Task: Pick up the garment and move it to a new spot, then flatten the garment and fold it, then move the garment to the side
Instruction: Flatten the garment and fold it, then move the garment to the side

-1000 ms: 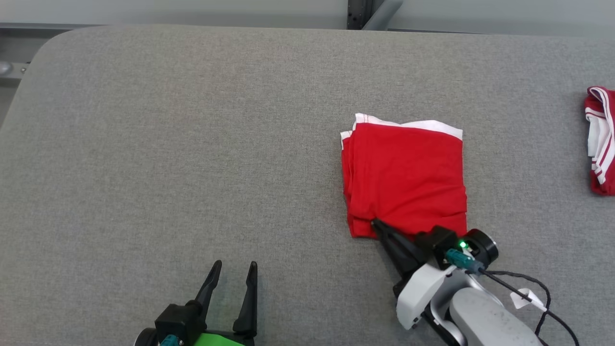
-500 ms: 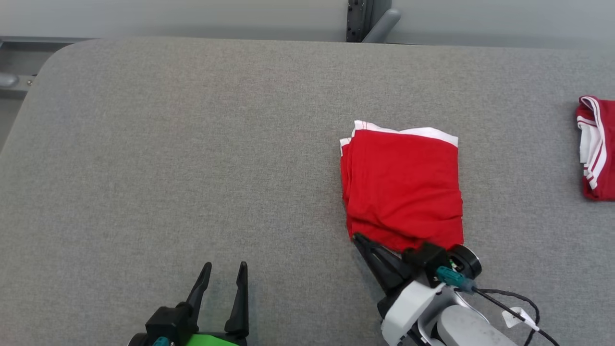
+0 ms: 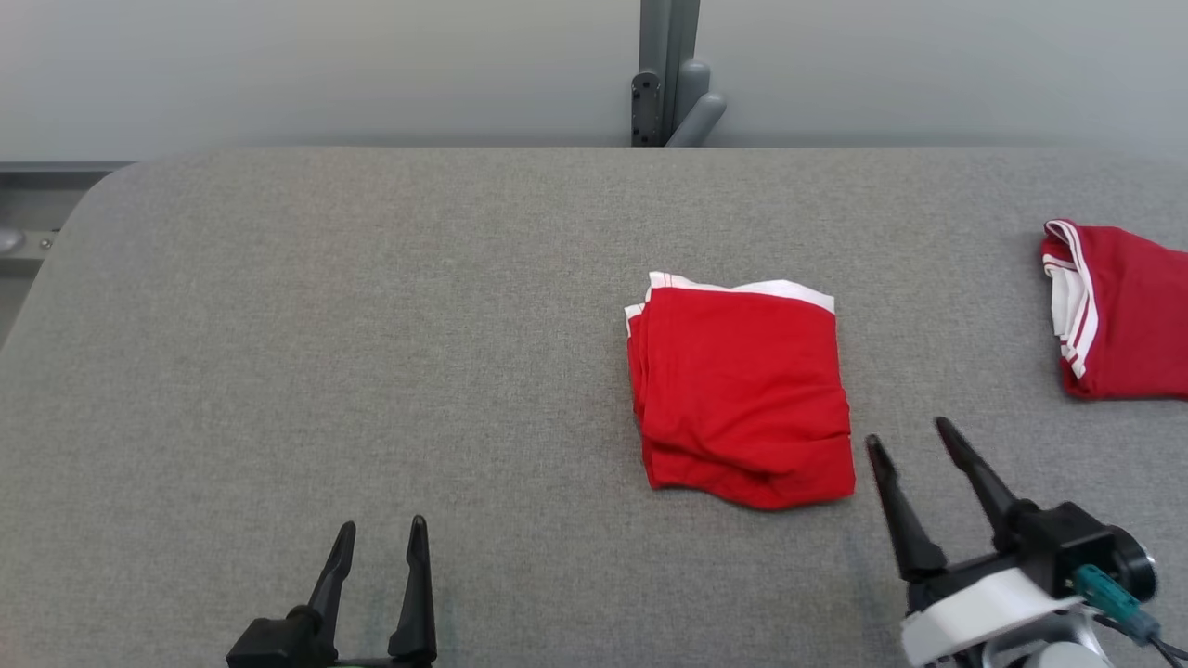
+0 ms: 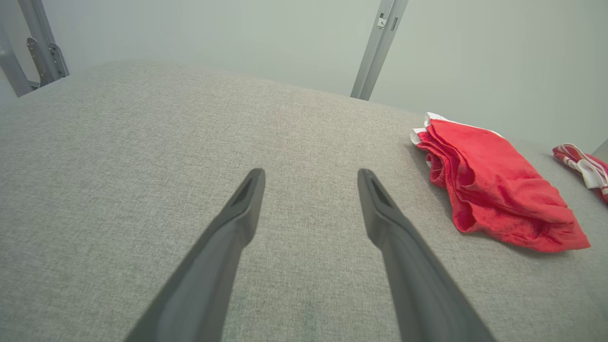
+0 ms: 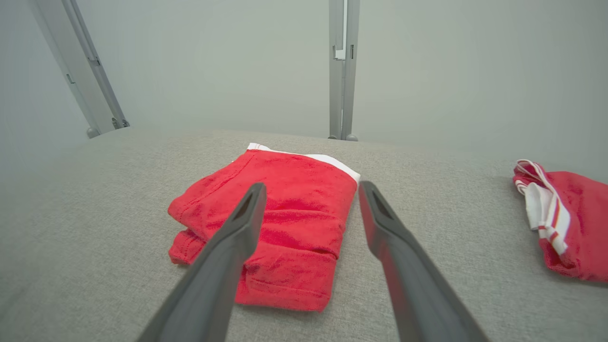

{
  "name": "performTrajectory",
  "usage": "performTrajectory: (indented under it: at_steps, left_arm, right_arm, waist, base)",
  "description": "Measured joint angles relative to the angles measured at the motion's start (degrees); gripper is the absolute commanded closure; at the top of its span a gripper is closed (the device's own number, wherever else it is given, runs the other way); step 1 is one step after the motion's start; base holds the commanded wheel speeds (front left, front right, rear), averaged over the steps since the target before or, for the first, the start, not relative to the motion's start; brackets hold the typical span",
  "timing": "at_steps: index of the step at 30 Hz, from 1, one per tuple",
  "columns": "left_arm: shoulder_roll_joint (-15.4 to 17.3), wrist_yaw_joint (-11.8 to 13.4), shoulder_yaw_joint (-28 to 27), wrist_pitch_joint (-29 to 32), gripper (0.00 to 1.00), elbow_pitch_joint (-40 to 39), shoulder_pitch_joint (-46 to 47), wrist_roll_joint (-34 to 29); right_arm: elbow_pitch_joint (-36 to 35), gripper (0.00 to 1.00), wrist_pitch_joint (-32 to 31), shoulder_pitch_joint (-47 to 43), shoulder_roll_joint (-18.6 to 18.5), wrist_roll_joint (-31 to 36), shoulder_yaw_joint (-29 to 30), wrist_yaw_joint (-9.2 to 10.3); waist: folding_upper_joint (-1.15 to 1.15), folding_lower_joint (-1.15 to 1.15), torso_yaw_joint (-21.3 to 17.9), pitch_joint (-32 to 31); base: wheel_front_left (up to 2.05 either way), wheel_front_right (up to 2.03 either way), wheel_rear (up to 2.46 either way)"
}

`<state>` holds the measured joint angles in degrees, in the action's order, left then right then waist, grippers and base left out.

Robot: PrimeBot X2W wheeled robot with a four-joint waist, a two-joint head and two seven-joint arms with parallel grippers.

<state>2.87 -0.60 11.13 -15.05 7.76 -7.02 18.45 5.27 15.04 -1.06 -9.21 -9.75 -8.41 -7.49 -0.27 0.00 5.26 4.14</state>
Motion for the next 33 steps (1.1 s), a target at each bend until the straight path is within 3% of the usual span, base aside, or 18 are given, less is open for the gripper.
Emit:
performTrajectory:
  at_steps: [7,14,23,27,33]
  left_arm:
    - [-0.01,-1.94,-1.76,0.00,0.00,0.59,-1.07,-0.96]
    - [-0.01,-3.19,-2.49,0.00,0.00,1.94,-2.08,-1.41]
    - [-0.01,-3.18,-2.98,0.00,0.00,1.88,-2.05,-1.36]
    - [-0.01,-3.13,-2.74,0.00,0.00,1.58,-1.80,-1.07]
    - [-0.01,-2.76,-2.01,0.00,0.00,0.79,-1.16,-0.37]
  right_arm:
    - [-1.55,0.00,0.01,-5.63,0.60,0.44,11.41,0.00]
    - [0.27,0.00,0.00,-7.99,2.16,0.37,17.72,0.00]
    - [3.86,0.00,0.00,-7.54,3.90,-2.30,17.50,0.01]
    - [9.31,0.00,-0.43,-3.98,2.87,-4.82,13.22,0.01]
    - [15.27,0.00,-18.41,9.41,1.41,-13.51,6.95,-0.03]
  waist:
    - [0.00,0.00,-0.89,-2.42]
    - [0.00,0.00,-1.60,-3.20]
    - [0.00,0.00,-1.94,-3.11]
    - [0.00,0.00,-1.60,-2.42]
    - [0.00,0.00,-1.53,-0.49]
  base:
    - [0.00,0.00,0.00]
    - [0.00,0.00,0.00]
    - [0.00,0.00,0.00]
    - [0.00,0.00,0.00]
    - [0.00,0.00,0.00]
